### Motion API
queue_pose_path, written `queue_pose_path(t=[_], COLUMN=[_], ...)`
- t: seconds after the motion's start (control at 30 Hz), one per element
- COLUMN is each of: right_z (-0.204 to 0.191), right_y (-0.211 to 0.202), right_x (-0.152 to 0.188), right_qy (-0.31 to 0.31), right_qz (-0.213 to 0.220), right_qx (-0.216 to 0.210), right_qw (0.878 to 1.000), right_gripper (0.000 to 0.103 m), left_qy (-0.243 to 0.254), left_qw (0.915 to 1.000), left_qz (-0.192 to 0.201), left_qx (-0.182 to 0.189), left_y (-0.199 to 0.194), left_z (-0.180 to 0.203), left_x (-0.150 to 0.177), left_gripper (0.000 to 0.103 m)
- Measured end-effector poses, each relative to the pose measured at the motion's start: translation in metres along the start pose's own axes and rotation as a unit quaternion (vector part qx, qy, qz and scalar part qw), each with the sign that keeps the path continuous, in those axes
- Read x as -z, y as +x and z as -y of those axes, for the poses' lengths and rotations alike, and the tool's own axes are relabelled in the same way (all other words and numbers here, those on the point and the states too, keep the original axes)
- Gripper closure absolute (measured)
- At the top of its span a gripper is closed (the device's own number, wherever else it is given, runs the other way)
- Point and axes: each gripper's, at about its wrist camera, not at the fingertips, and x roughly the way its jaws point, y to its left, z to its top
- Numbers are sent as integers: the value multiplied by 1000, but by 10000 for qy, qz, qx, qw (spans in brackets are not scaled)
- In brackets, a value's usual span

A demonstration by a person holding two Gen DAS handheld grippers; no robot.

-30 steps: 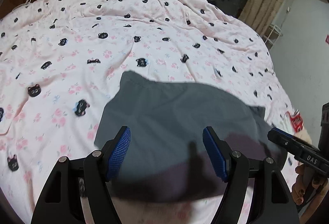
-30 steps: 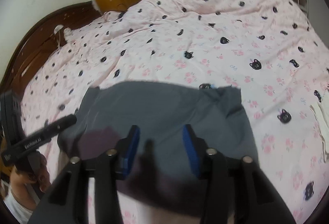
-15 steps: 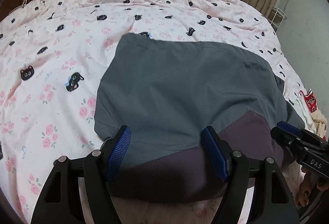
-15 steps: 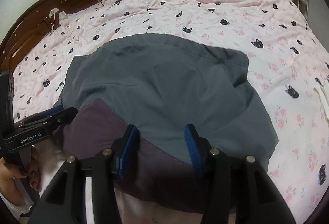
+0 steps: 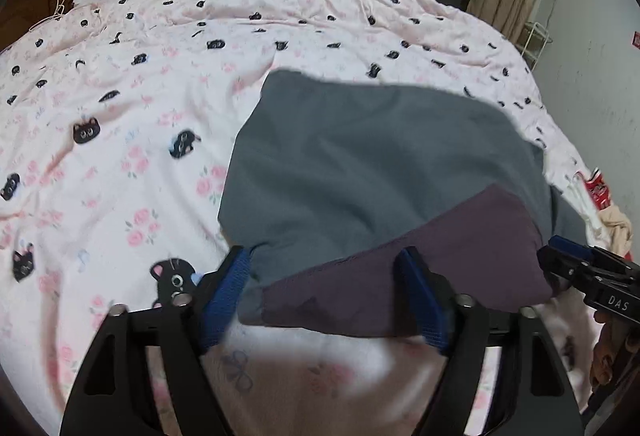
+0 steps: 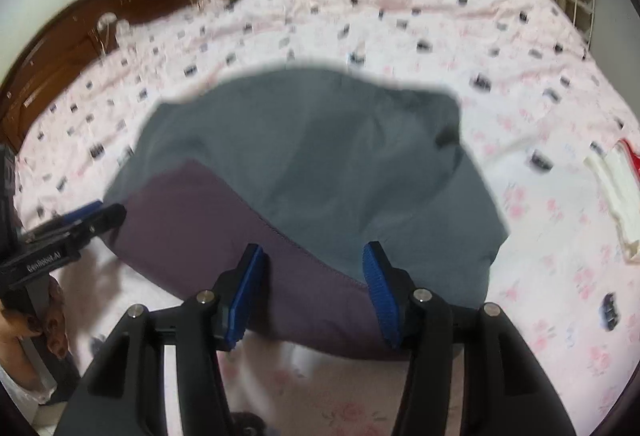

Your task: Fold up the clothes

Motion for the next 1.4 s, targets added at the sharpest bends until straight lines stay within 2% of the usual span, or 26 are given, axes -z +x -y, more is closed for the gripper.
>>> queue_pose_path(t=[0.13,0.27,0.33,0.43,0.47,0.57,0.67,0.73,0.8,0.97,1.03,1.17,1.4], right_z=[2,7,17,40,50,72,82,85,90,101,102,98,89], right_y=[11,-1,-16,-38,-45,-54,-58,-62,-61,-48,-41,-33,-24], right_x=[7,7,7,14,17,30,37,41,46,58,62,63,57], right_qy=[24,173,481,1043,1272,1839,2052,2126,2306,2692,2793,2883,2966], right_qz=[5,123,307,610,689,703,634,616,571,330,268,345,470], right_qx=[7,-154,-362,-609,-697,-1054,-1112,-1023,-1093,-1300,-1388,-1446,-1545], right_qw=[10000,9997,9977,9908,9870,9747,9703,9698,9652,9537,9497,9459,9413], right_gripper=[49,49,48,43,42,42,41,33,33,33,33,27,27], left_qy=[-107,-162,-217,-75,55,484,762,935,1080,899,890,871,842], left_qw=[9998,9996,9989,9949,9926,9881,9874,9874,9880,9937,9936,9936,9935], left_qz=[-5,181,396,1007,1210,1461,1375,1270,1100,662,679,711,749], left_qx=[184,157,101,-17,-33,40,180,155,74,114,120,133,152], left_y=[8,-10,-23,-49,-57,-62,-48,-33,-16,14,14,15,15], left_z=[-6,-6,-6,1,8,31,56,69,78,73,73,72,71], left_x=[5,4,2,-3,-6,-17,-30,-33,-36,-25,-23,-19,-14], left_gripper=[19,19,19,19,19,19,19,19,19,18,18,18,18])
